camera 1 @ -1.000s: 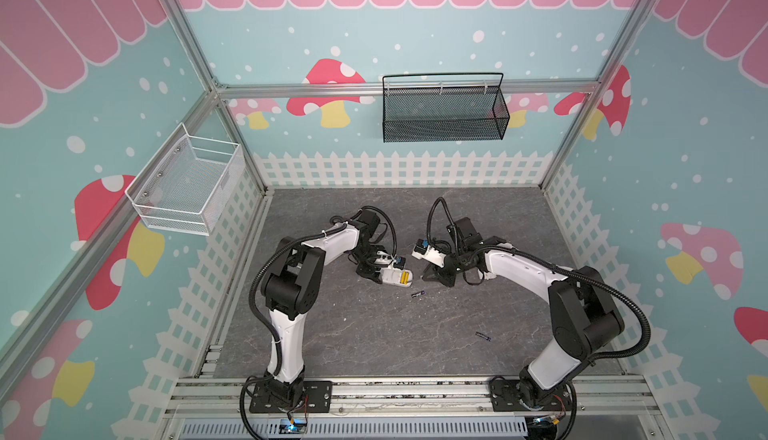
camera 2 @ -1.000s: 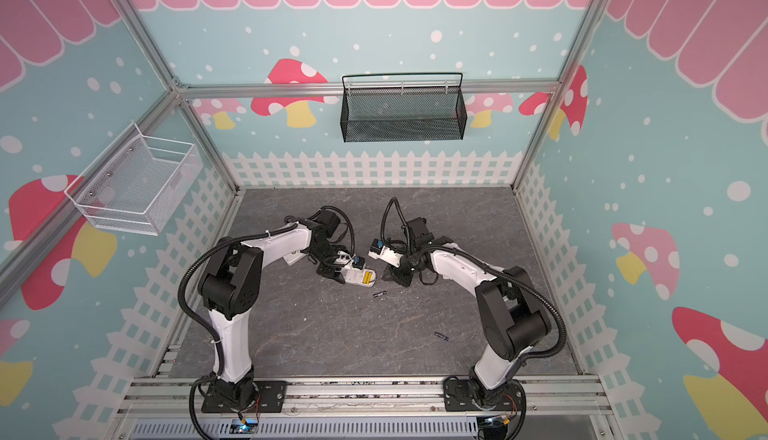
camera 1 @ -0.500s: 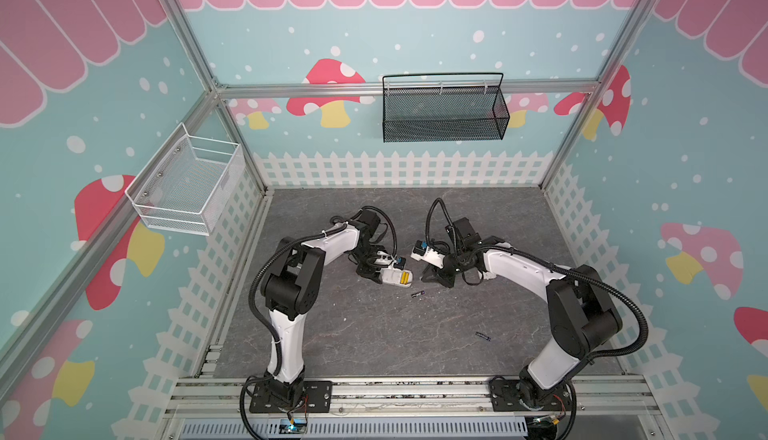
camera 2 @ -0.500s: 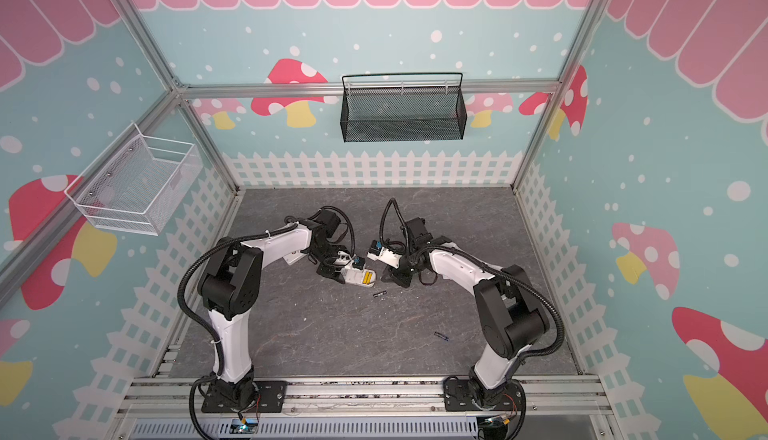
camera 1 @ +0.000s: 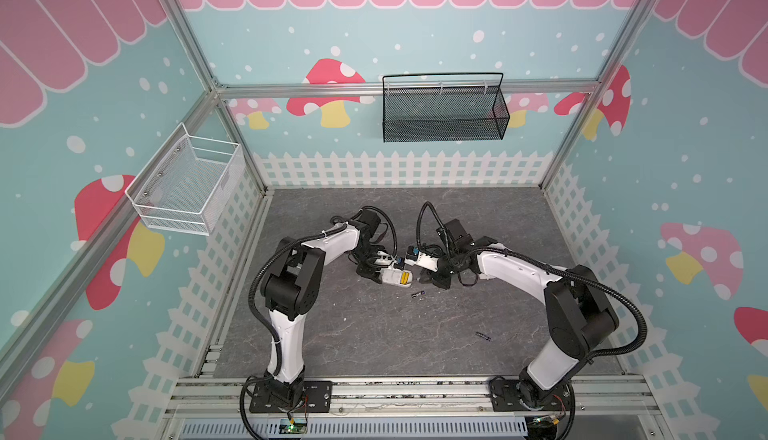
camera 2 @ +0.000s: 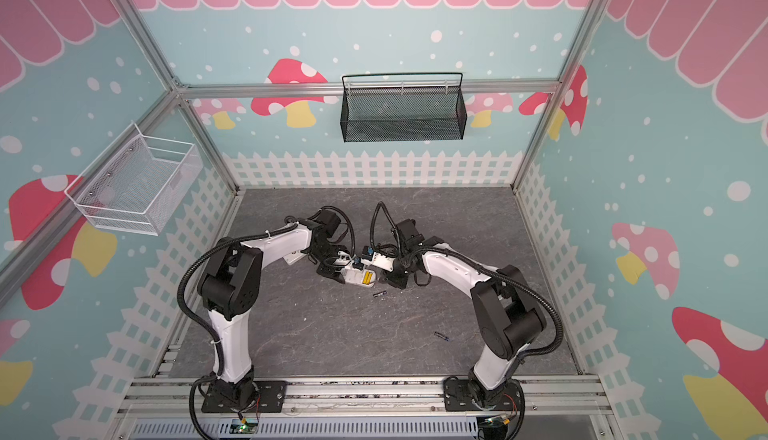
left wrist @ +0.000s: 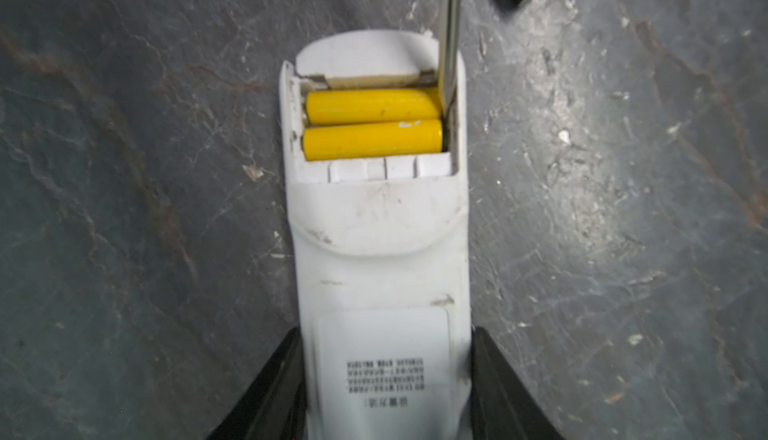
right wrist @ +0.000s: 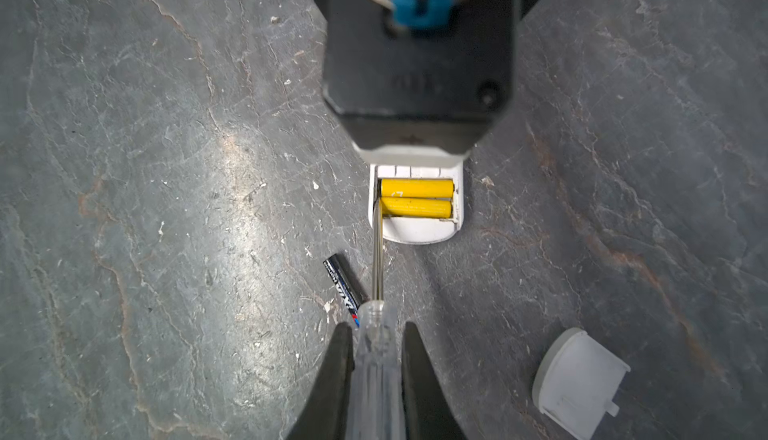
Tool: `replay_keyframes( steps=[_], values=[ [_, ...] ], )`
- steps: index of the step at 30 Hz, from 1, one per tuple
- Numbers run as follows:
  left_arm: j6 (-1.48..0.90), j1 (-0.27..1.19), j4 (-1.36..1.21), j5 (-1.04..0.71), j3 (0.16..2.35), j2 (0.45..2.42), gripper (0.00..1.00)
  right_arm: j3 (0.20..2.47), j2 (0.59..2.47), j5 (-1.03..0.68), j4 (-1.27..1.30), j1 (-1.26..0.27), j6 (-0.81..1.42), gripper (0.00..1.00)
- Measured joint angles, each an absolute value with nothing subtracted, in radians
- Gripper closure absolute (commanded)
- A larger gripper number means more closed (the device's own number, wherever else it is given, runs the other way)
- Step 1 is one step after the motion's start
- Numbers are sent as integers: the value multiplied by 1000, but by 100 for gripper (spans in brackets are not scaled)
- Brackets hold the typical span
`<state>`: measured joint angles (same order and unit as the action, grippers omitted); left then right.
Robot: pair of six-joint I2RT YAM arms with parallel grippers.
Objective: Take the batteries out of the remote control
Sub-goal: 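Pry the upper yellow battery out with the screwdriver tip in the right gripper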
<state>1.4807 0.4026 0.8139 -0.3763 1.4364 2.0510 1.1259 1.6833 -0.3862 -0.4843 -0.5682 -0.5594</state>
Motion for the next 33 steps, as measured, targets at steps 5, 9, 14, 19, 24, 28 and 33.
replay_keyframes(
  steps=[5, 9, 14, 19, 24, 28, 33],
  values=[
    [1480, 403, 814, -374, 1436, 2050, 61, 1106, 1651, -271, -465, -628, -561, 100],
    [1480, 403, 814, -374, 1436, 2050, 61, 1029, 1596, -181, -384, -674, -560, 100],
    [1477, 403, 813, -373, 1435, 2049, 62, 970, 1559, -89, -315, -720, -561, 100],
    [1472, 403, 810, -370, 1433, 2049, 62, 934, 1529, -33, -264, -750, -561, 100],
    [1465, 403, 805, -369, 1433, 2049, 62, 906, 1500, -13, -221, -760, -564, 100],
    [1466, 403, 803, -368, 1432, 2049, 62, 904, 1486, 8, -189, -759, -569, 100],
    [1472, 404, 802, -361, 1431, 2046, 62, 902, 1464, 90, -125, -740, -569, 100]
  ],
)
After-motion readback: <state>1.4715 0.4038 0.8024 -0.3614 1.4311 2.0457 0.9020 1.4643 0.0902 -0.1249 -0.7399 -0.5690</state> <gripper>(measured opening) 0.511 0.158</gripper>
